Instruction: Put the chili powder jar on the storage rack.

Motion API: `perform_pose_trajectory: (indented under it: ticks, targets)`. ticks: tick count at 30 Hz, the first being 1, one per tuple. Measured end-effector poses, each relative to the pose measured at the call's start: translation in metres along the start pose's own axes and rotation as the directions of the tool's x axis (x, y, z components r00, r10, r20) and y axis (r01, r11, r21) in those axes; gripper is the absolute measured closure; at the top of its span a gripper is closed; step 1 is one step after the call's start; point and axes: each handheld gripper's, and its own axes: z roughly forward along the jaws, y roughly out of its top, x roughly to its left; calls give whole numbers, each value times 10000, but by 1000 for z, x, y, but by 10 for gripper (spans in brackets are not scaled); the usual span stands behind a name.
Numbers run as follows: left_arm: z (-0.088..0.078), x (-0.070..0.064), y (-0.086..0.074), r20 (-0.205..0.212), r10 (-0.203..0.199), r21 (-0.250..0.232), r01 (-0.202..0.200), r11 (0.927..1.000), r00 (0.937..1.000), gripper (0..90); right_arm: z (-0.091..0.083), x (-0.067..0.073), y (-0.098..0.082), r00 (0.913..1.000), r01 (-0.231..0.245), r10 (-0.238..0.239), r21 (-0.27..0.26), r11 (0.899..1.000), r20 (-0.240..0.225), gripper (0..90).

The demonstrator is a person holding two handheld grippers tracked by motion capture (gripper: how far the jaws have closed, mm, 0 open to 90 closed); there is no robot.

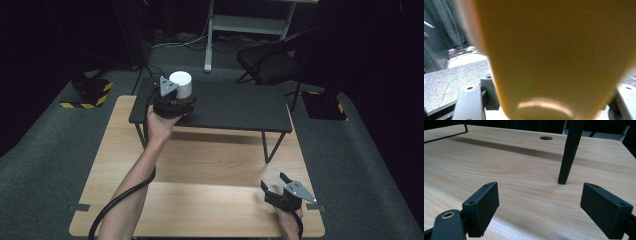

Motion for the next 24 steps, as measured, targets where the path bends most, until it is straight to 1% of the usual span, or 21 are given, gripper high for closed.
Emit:
perform_pose_trajectory:
  ticks: [2, 4, 6, 8, 10, 11, 12, 14, 17, 20, 24]
  targets:
    - [0, 1, 0, 29, 64, 5, -64, 10000, 10000, 304, 0, 0, 0, 10000, 1, -1, 18, 10000, -29, 150]
    - [-1, -1, 0, -16, 258, 48, -258, 9997, 9997, 298, 0, -1, 0, 10000, 6, -6, 22, 10000, -64, 150]
    - [-1, -4, 0, -122, 379, 14, -379, 9993, 9992, 261, 0, -1, 0, 10000, 1, 0, 31, 10000, -90, 149]
    - [-3, -3, -1, -29, 294, -91, -294, 9995, 9996, 223, 0, -2, 0, 9999, 9, -9, 28, 10000, -105, 149]
    - [-4, 1, -1, 201, 154, -240, -149, 9996, 9997, 162, 0, -2, 0, 9999, 0, 0, 19, 10000, -115, 149]
    - [-5, 2, -1, 261, 111, -265, -104, 9996, 9996, 110, 0, -2, 0, 9999, -12, 12, 4, 10000, -131, 149]
    - [-5, 4, 0, 308, 70, -271, -61, 9996, 9995, 74, 0, -2, 0, 9999, -21, 21, -14, 10000, -140, 149]
    - [-7, 5, 0, 288, 25, -231, -18, 9997, 9996, 32, 0, -3, -1, 9999, -55, 55, -53, 10000, -160, 149]
    - [-11, 8, -3, 245, -94, -185, 98, 9998, 9997, 7, -1, -3, -1, 9999, -39, 38, -52, 10000, -162, 149]
    - [-19, 11, -6, 227, -214, -76, 216, 9997, 9995, 6, -1, -3, -1, 9999, -41, 40, -42, 10000, -163, 149]
    - [-36, 11, -11, 140, -97, -218, 100, 9997, 9999, 4, 0, -3, 0, 9998, -42, 42, 8, 10000, -195, 149]
